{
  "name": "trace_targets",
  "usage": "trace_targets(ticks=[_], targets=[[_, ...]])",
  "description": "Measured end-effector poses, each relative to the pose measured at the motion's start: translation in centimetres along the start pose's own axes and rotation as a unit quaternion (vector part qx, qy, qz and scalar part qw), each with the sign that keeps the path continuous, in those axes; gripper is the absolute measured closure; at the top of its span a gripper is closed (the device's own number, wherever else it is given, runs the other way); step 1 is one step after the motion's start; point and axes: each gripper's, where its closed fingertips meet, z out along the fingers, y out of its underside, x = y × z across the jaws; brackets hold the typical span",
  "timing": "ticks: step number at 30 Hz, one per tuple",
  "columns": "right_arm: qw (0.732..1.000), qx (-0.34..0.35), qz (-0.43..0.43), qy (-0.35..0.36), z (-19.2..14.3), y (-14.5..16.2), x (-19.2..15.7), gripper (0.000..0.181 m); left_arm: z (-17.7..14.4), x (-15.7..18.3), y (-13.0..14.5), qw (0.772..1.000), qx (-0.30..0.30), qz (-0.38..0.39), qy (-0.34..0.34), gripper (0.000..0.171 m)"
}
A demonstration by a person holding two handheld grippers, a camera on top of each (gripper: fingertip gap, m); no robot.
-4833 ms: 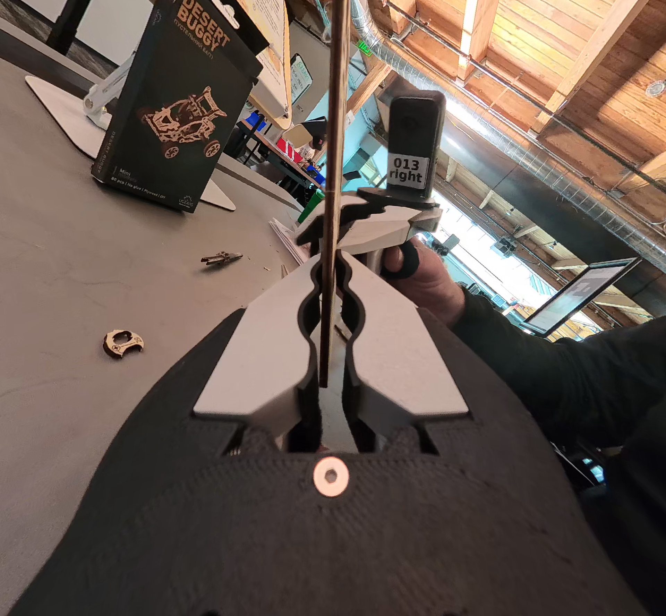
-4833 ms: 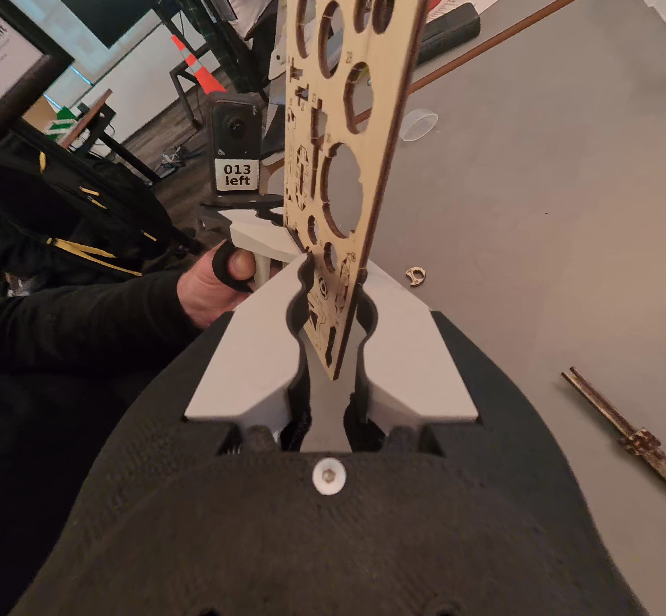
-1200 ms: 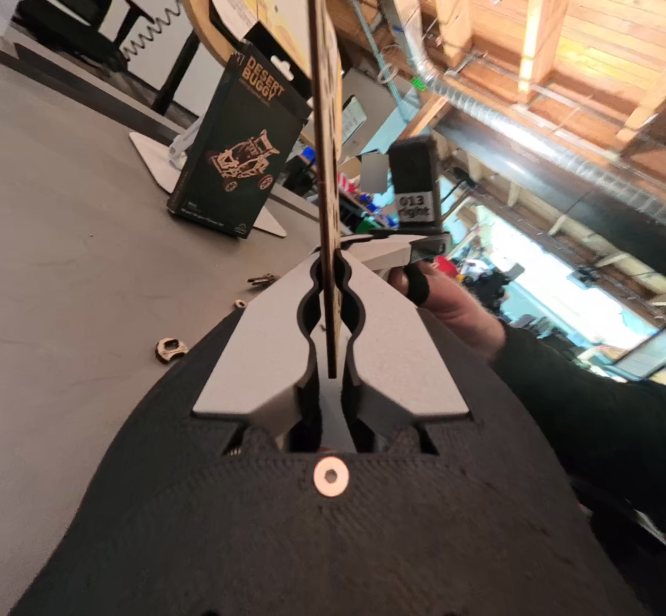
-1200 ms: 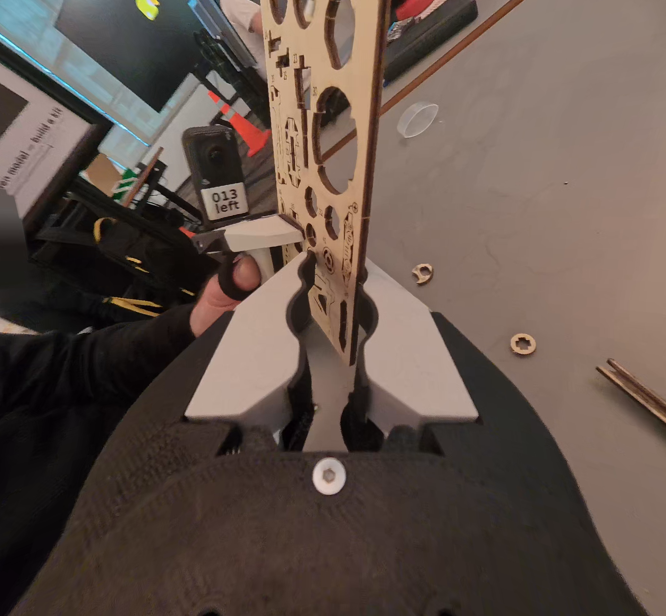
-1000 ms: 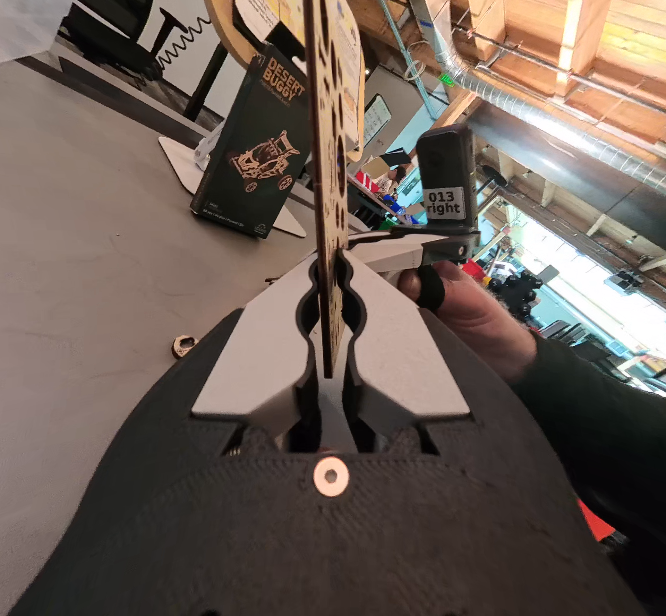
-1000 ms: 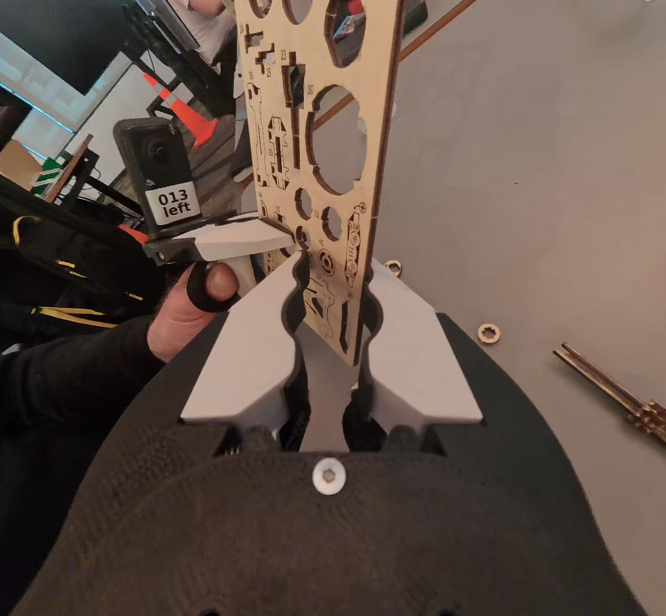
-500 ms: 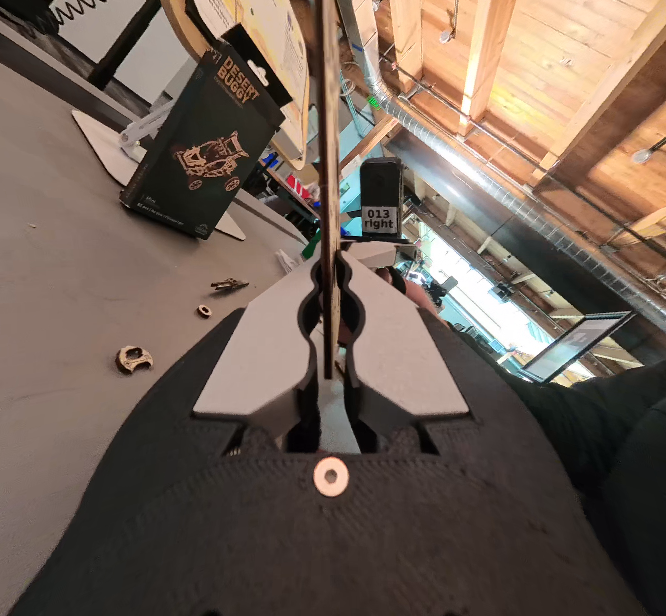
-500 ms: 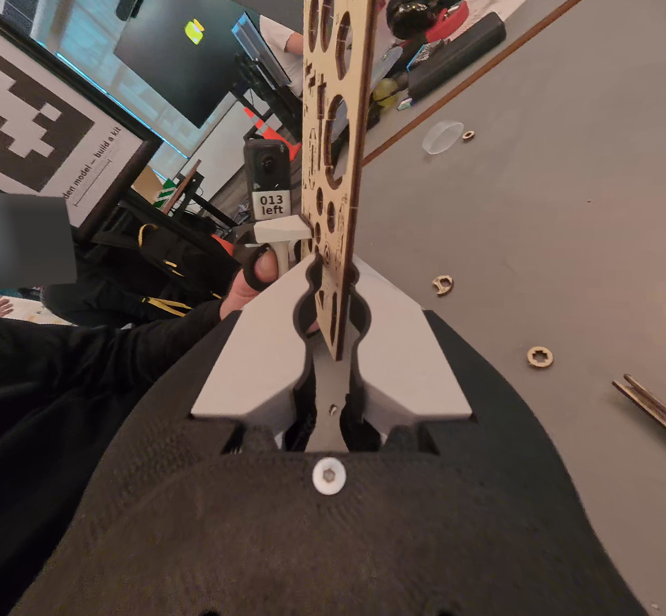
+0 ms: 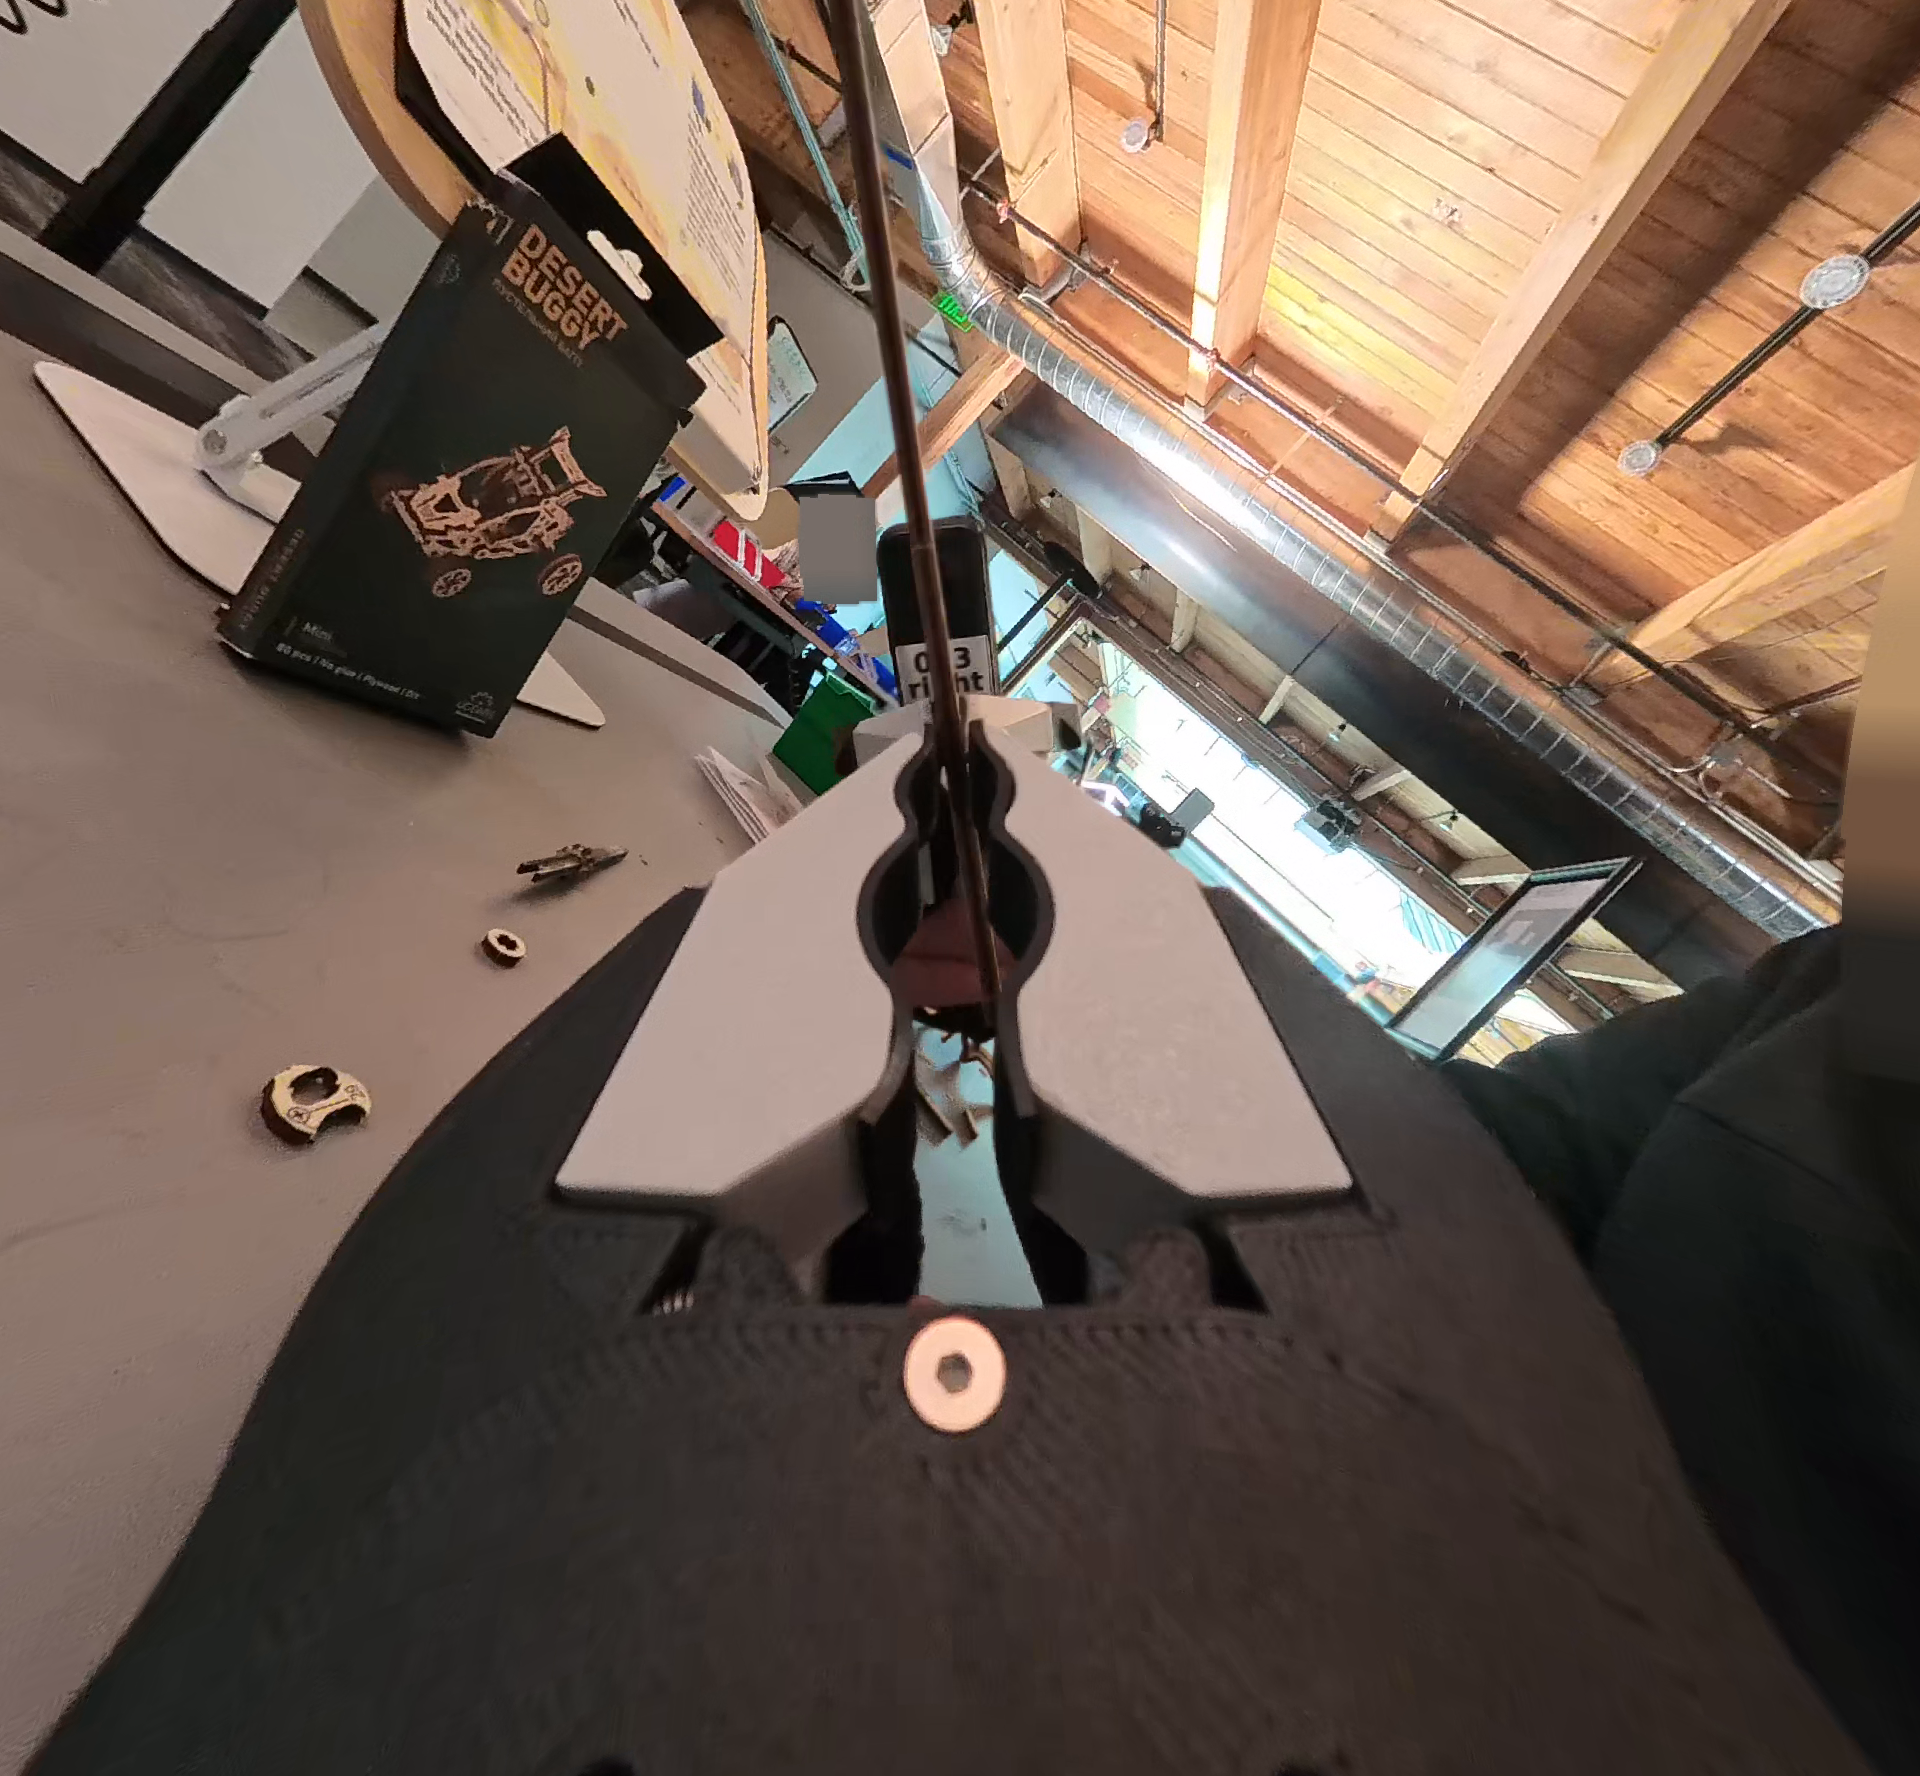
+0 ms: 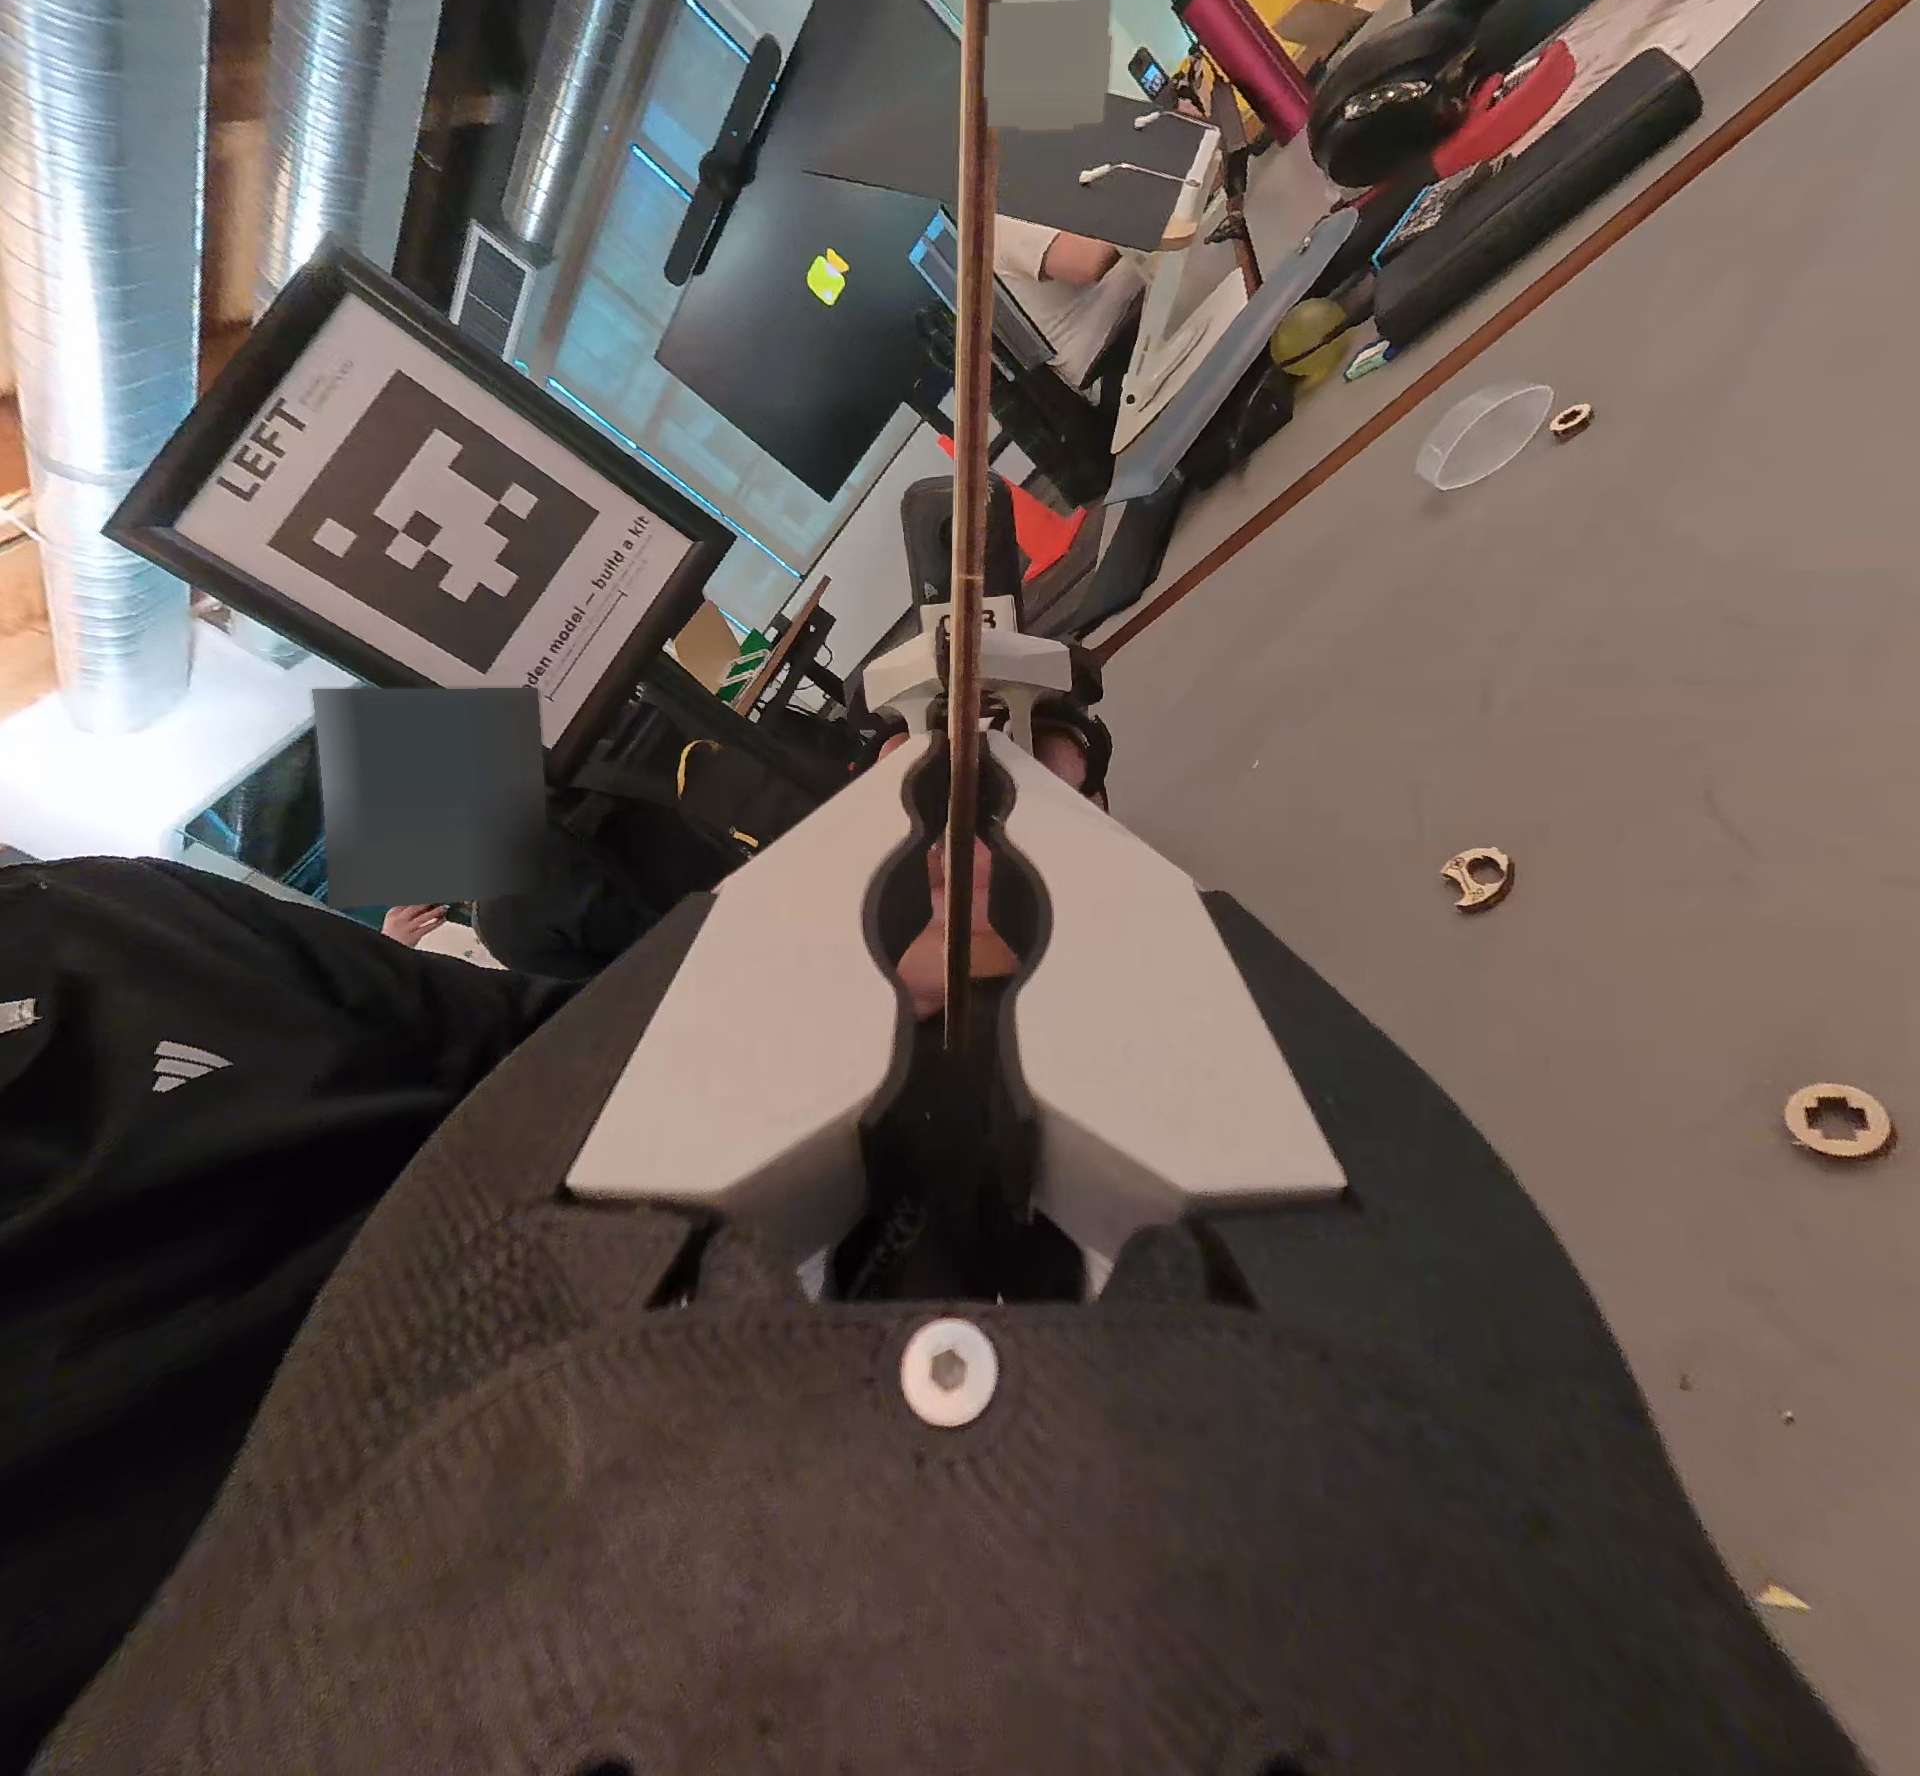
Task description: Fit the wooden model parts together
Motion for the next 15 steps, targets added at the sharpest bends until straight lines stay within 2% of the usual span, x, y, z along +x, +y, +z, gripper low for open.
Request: trace_targets(ticks=[5, 9, 15], targets=[[1.0, 0.012, -0.004, -0.001, 0.0, -0.3, 0.0, 0.18, -0.1, 0.0, -0.2, 1.0, -0.002, 0.022, -0.015, 0.171], [0.999, 0.039, -0.001, 0.009, -0.8, -1.1, 0.5, 0.172, -0.2, -0.1, -0.6, 1.0, 0.007, 0.022, -0.021, 0.171], [0.999, 0.038, -0.01, 0.011, -0.9, -1.1, 0.4, 0.179, -0.2, -0.1, -0.5, 1.0, 0.005, 0.017, -0.018, 0.171]])
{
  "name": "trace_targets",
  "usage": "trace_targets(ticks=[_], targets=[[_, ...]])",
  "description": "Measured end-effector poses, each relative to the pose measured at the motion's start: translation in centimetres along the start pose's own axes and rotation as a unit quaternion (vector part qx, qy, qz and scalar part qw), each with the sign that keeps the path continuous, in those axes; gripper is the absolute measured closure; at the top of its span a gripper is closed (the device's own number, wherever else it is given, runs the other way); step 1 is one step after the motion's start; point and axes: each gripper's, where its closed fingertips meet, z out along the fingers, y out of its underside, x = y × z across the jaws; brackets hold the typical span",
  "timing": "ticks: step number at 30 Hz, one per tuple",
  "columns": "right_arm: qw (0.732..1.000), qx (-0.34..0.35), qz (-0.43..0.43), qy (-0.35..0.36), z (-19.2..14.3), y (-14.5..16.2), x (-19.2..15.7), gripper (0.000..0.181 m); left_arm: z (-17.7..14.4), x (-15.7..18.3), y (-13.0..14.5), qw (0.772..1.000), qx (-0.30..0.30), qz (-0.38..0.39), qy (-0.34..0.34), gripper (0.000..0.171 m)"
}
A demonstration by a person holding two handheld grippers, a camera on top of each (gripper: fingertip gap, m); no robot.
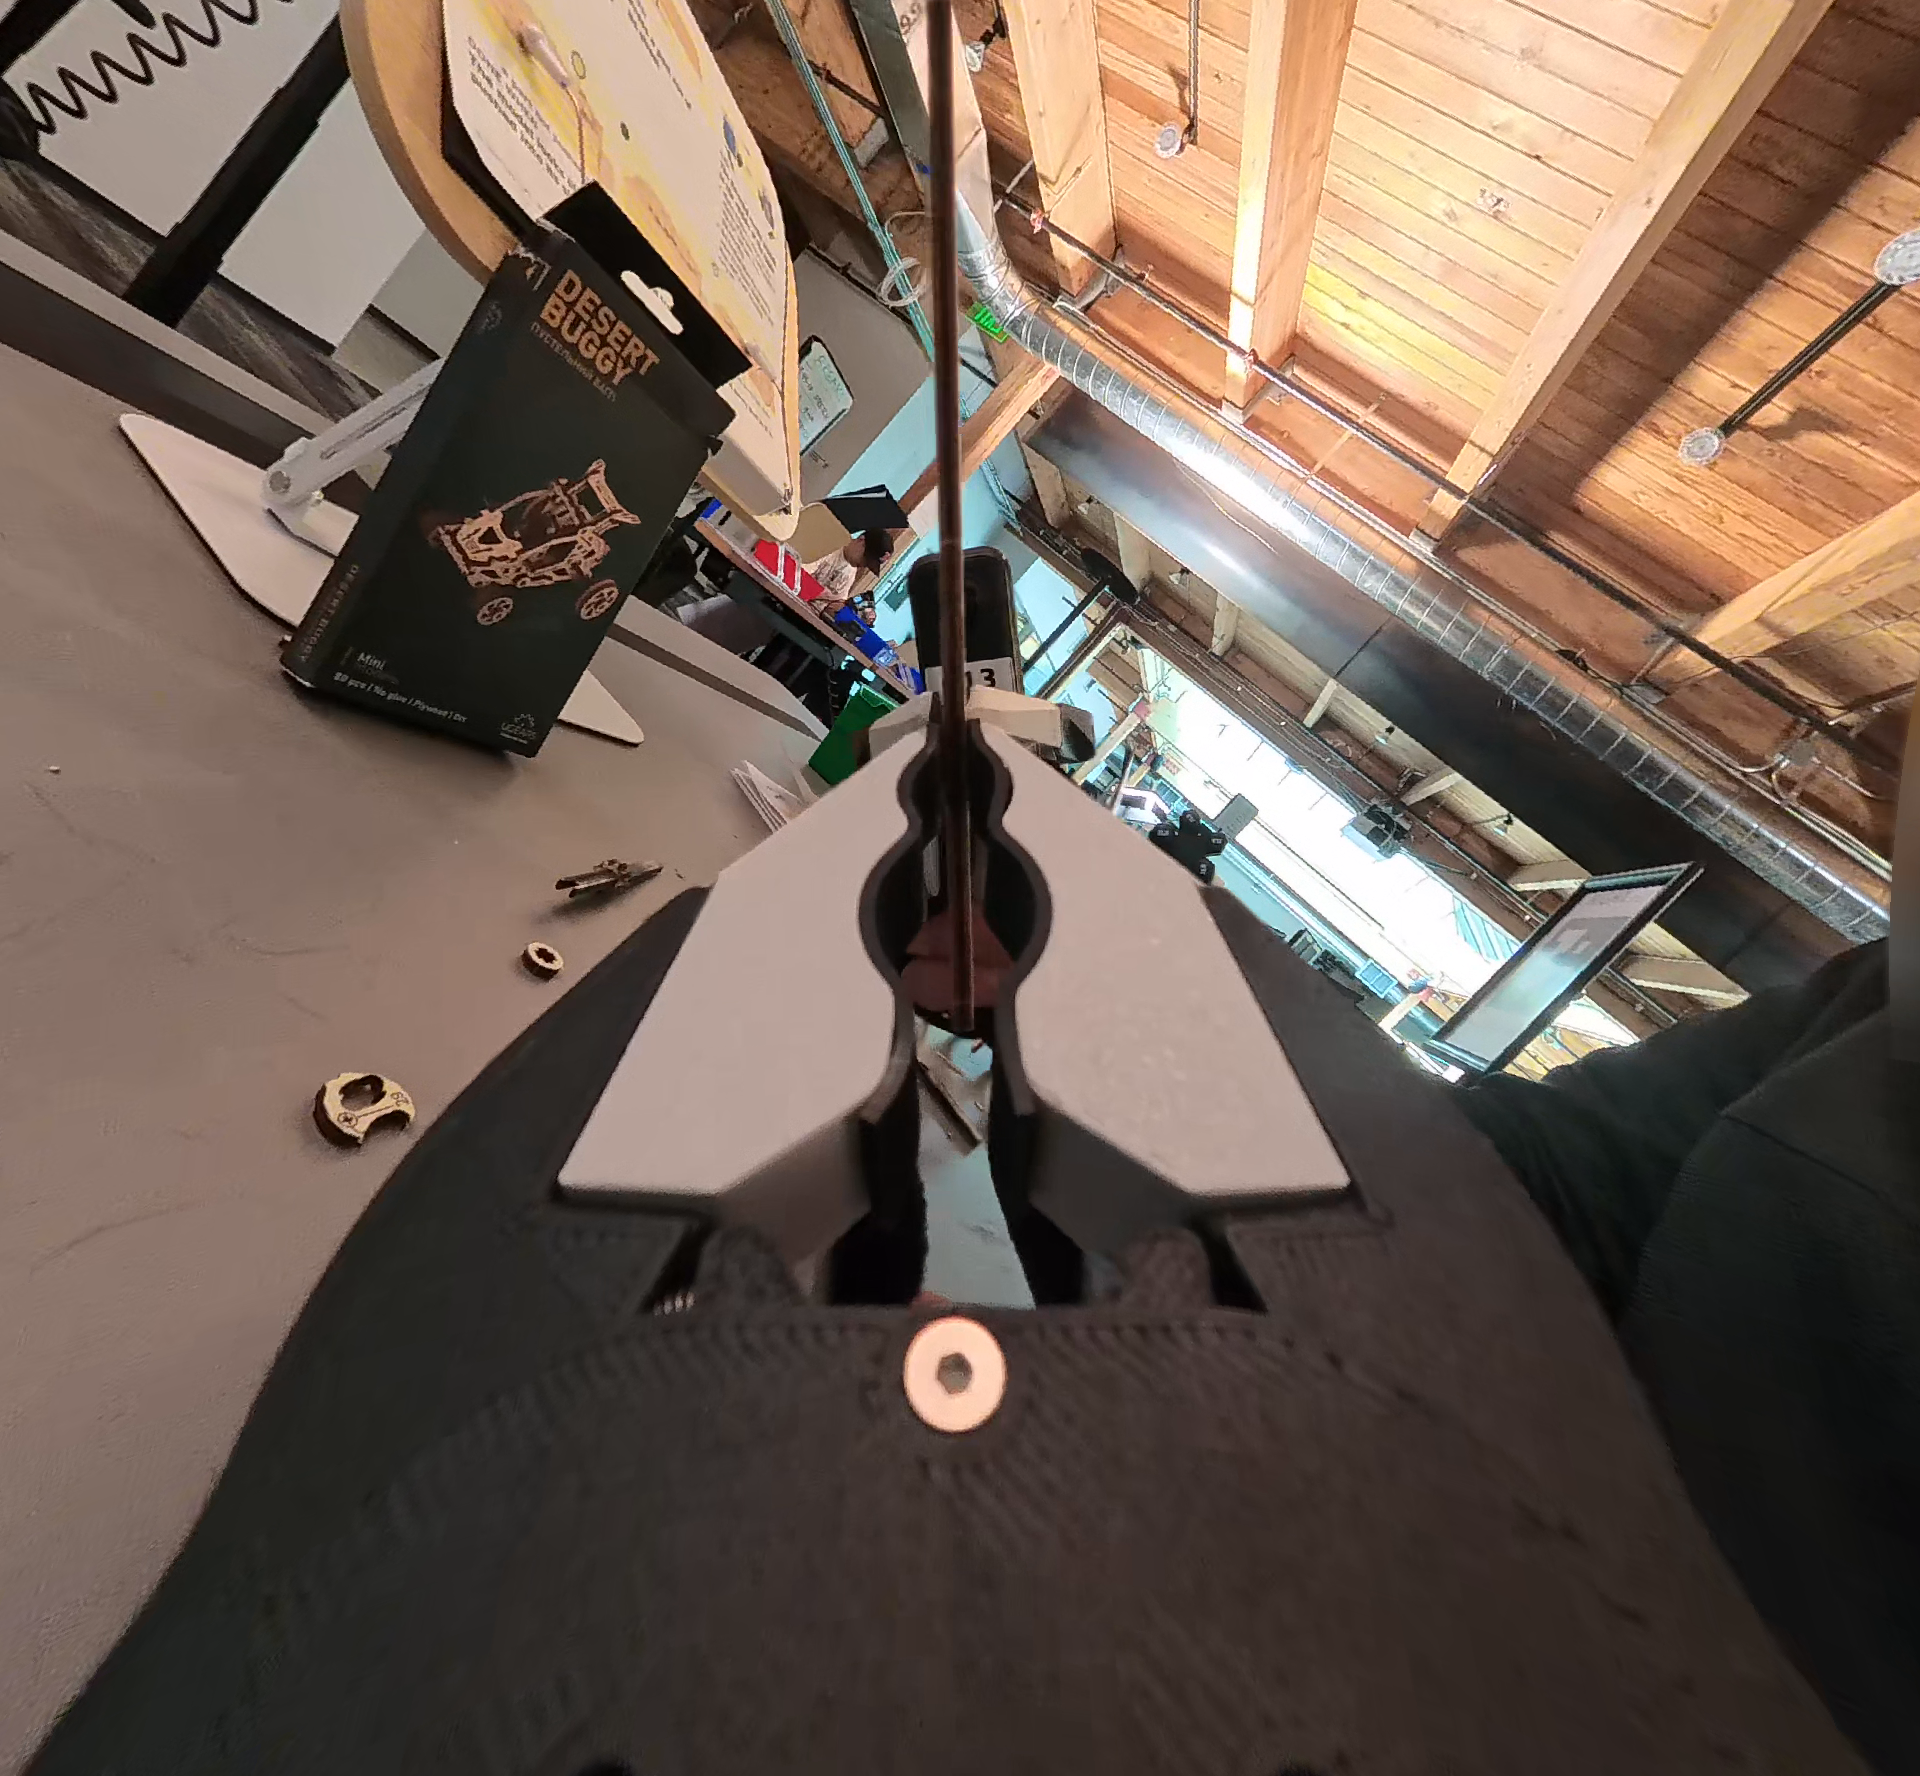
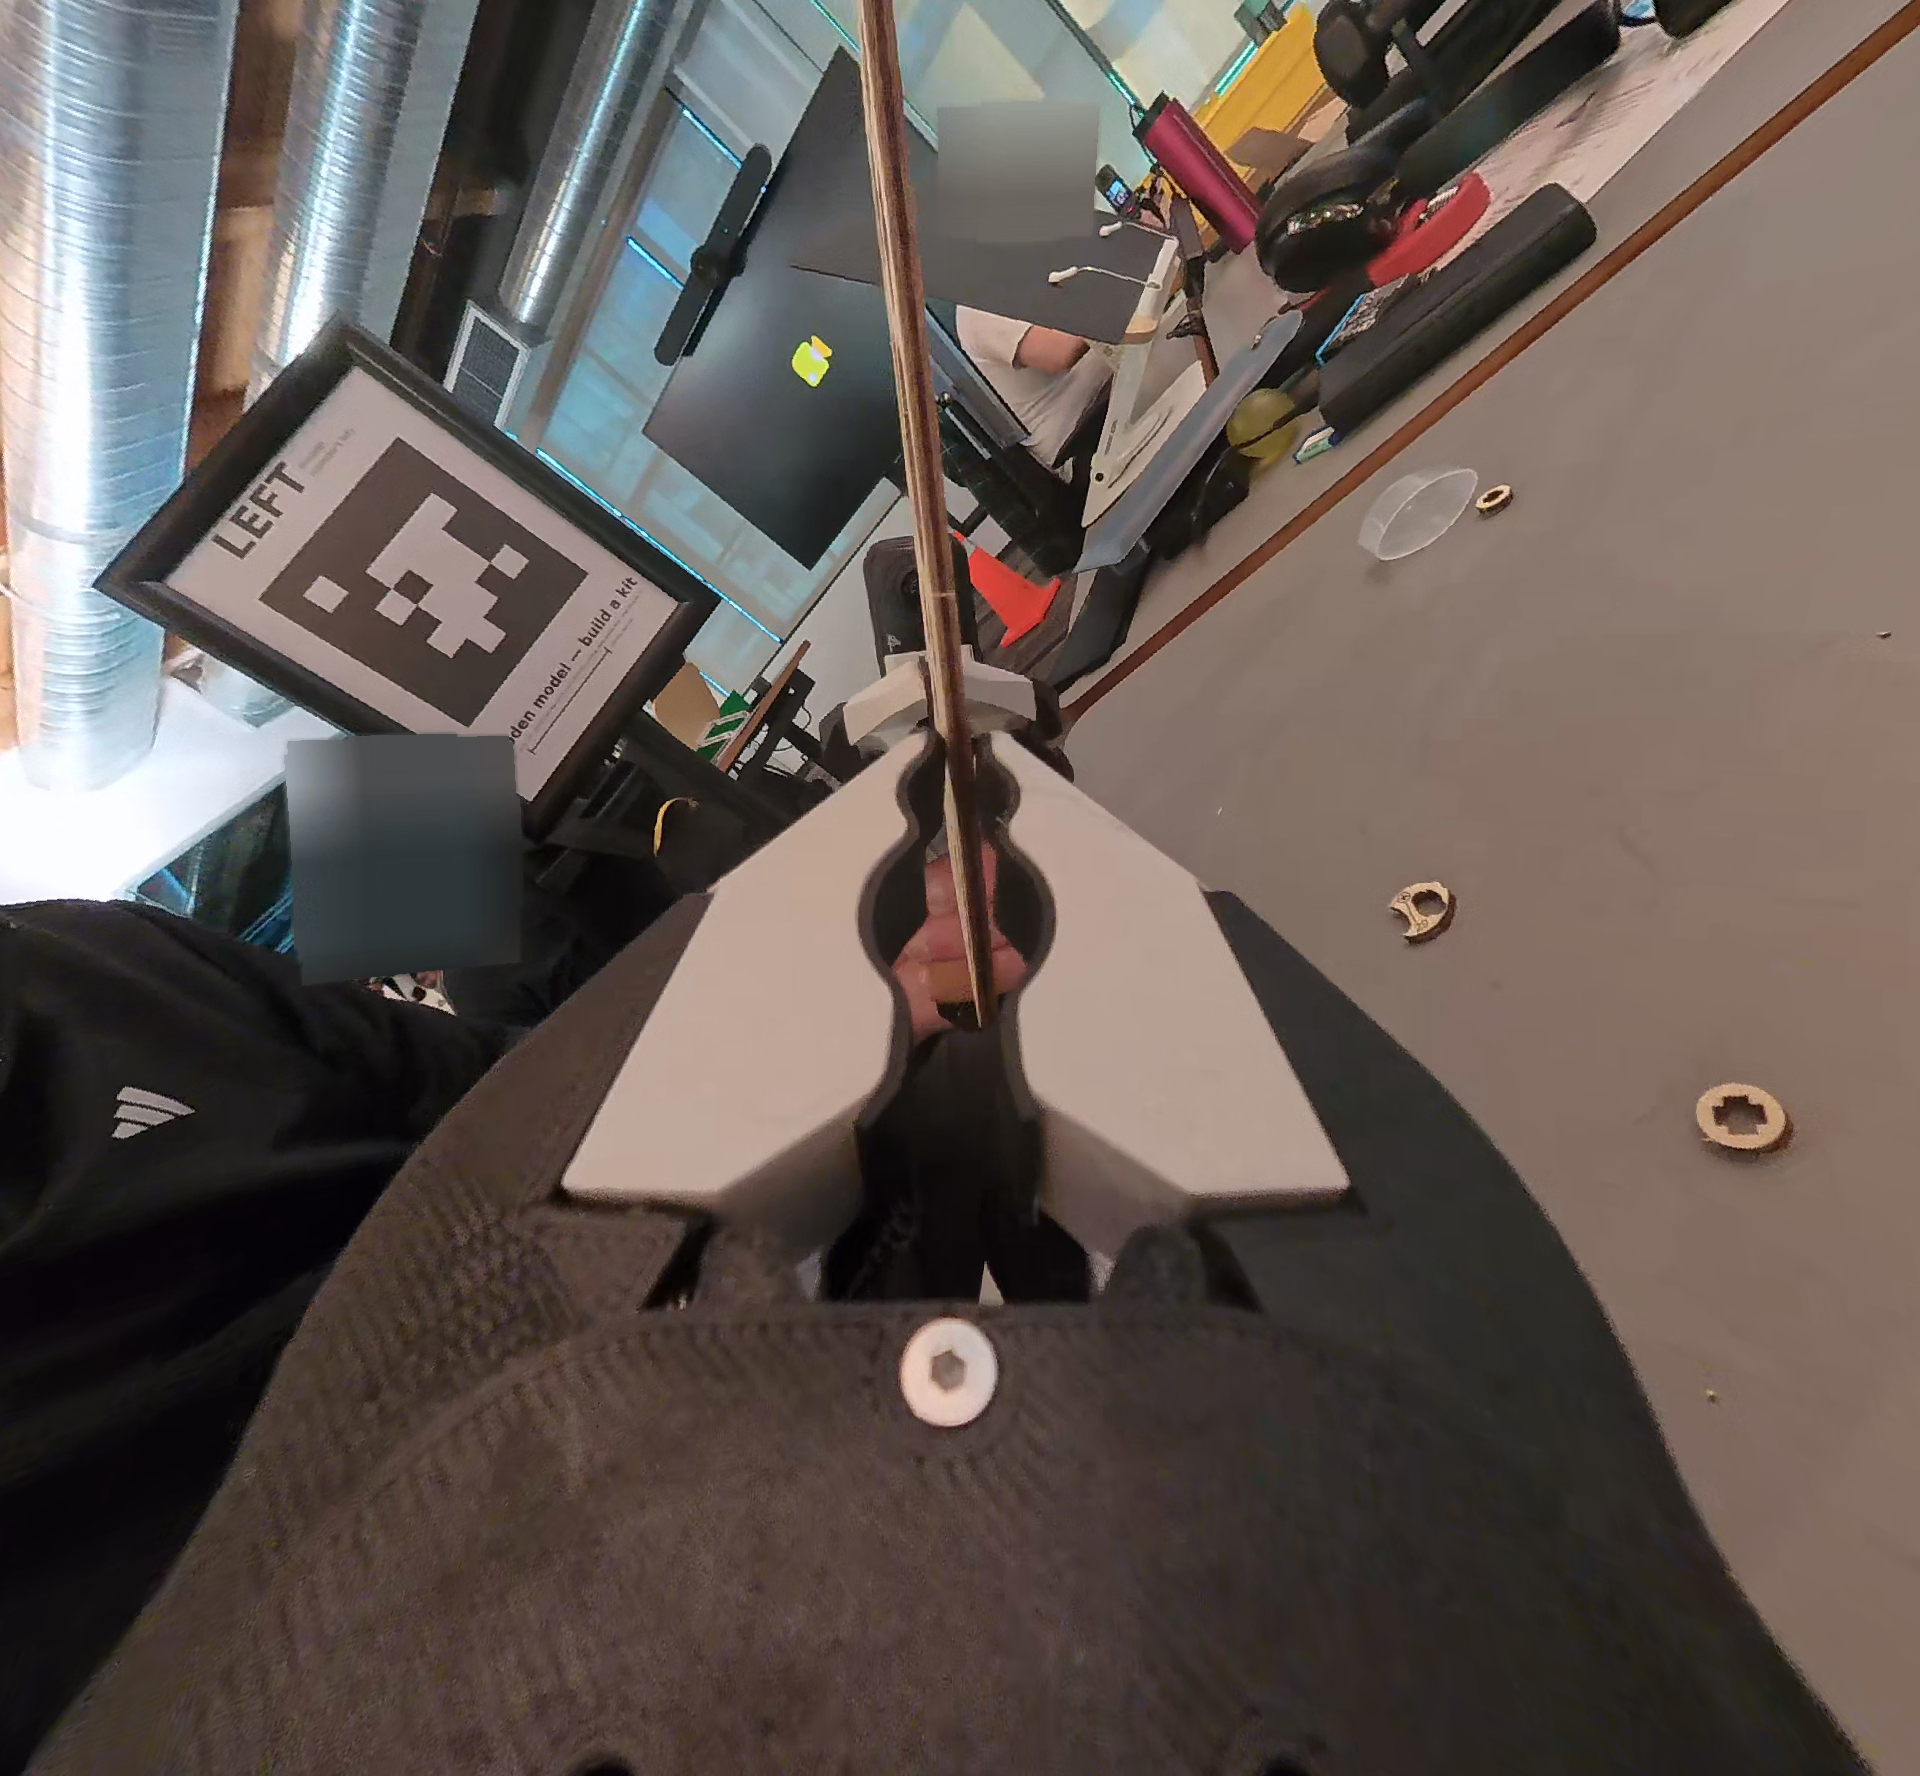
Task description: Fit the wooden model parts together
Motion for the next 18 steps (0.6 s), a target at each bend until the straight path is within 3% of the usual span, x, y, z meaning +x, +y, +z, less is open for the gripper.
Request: trace_targets(ticks=[5, 9, 12, 14, 18], targets=[[1.0, -0.007, -0.01, 0.008, 0.0, 0.1, 0.0, 0.179, 0.0, 0.3, -0.1, 1.0, 0.002, -0.013, 0.018, 0.169], [1.0, -0.016, -0.009, 0.005, 0.2, 0.3, -0.1, 0.181, 0.4, 0.4, 0.5, 0.999, -0.01, -0.027, 0.034, 0.157], [0.999, -0.029, -0.012, -0.002, 0.7, 0.8, -0.4, 0.181, 1.0, 0.7, 1.4, 0.998, -0.031, -0.03, 0.044, 0.159], [0.999, -0.036, -0.012, -0.008, 0.9, 1.1, -0.5, 0.181, 1.2, 0.3, 1.7, 0.999, -0.035, -0.022, 0.033, 0.17], [0.999, -0.038, -0.02, 0.006, 1.0, 1.2, 0.1, 0.181, 1.1, -0.5, 1.8, 0.999, -0.044, -0.018, 0.023, 0.171]])
